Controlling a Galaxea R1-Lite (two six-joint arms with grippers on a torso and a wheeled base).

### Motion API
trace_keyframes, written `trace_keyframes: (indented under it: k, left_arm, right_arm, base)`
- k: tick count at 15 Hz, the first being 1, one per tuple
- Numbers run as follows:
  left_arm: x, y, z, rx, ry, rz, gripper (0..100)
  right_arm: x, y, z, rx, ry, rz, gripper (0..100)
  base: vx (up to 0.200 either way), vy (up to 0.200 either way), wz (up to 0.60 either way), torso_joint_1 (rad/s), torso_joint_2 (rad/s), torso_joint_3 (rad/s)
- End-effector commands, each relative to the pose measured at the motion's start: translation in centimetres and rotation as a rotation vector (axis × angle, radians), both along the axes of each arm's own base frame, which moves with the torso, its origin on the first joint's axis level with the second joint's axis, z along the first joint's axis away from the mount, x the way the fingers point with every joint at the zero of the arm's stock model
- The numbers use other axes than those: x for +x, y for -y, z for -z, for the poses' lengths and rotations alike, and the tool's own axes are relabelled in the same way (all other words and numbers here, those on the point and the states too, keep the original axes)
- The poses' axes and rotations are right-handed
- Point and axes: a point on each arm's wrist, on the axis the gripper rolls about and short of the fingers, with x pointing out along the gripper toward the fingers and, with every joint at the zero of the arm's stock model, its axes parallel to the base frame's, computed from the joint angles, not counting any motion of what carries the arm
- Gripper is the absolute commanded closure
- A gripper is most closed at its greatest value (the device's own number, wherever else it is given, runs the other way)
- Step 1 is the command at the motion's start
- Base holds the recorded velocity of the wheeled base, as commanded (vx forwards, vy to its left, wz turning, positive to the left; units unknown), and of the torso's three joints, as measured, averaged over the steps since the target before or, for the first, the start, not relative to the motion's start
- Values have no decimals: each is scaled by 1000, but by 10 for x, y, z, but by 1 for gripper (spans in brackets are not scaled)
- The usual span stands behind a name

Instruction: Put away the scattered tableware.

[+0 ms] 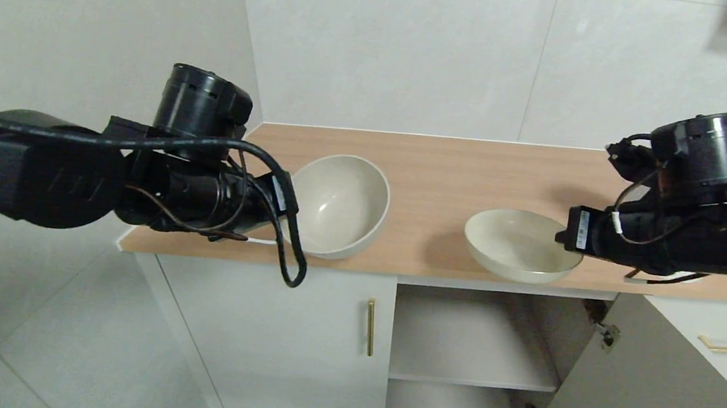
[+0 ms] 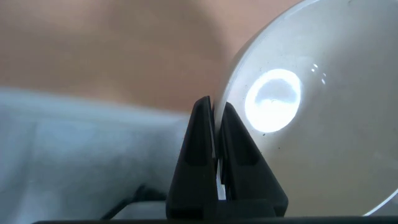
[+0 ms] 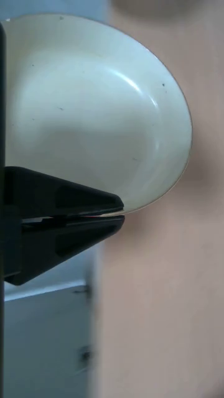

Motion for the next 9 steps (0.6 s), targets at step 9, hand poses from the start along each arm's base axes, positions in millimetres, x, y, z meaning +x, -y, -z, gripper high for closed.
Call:
trace_keyframes:
  k: [9]
  left_arm:
    - [-65, -21, 9, 20, -48, 120, 100]
  right_arm:
    - [-57, 21, 24, -16, -106, -59, 100]
  base:
    - [0, 0, 0, 0, 0, 0]
